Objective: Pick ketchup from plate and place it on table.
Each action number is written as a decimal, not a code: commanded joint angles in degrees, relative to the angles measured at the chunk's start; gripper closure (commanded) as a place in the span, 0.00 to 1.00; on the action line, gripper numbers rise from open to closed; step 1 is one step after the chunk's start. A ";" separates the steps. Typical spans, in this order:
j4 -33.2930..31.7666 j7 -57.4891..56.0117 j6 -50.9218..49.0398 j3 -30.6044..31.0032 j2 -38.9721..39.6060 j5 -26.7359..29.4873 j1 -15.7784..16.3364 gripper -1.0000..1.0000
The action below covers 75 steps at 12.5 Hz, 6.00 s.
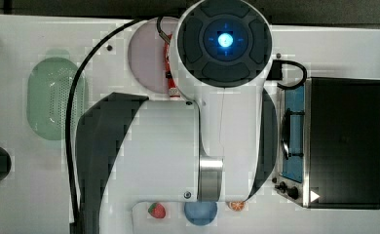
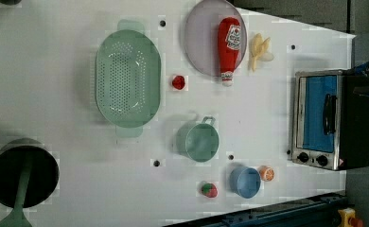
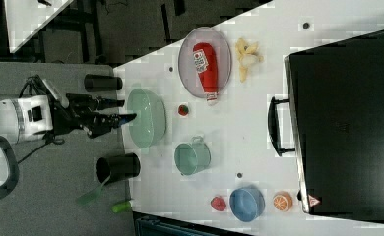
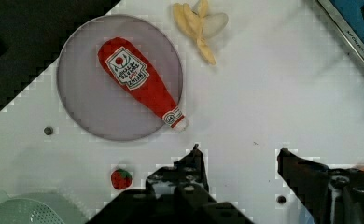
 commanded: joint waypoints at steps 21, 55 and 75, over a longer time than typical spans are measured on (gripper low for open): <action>-3.16 -29.51 20.04 6.02 24.58 0.15 -2.35 0.00; 15.49 -29.30 16.11 5.07 31.59 -1.59 -3.29 0.36; -32.37 -28.86 33.05 4.58 10.41 0.45 -9.57 0.36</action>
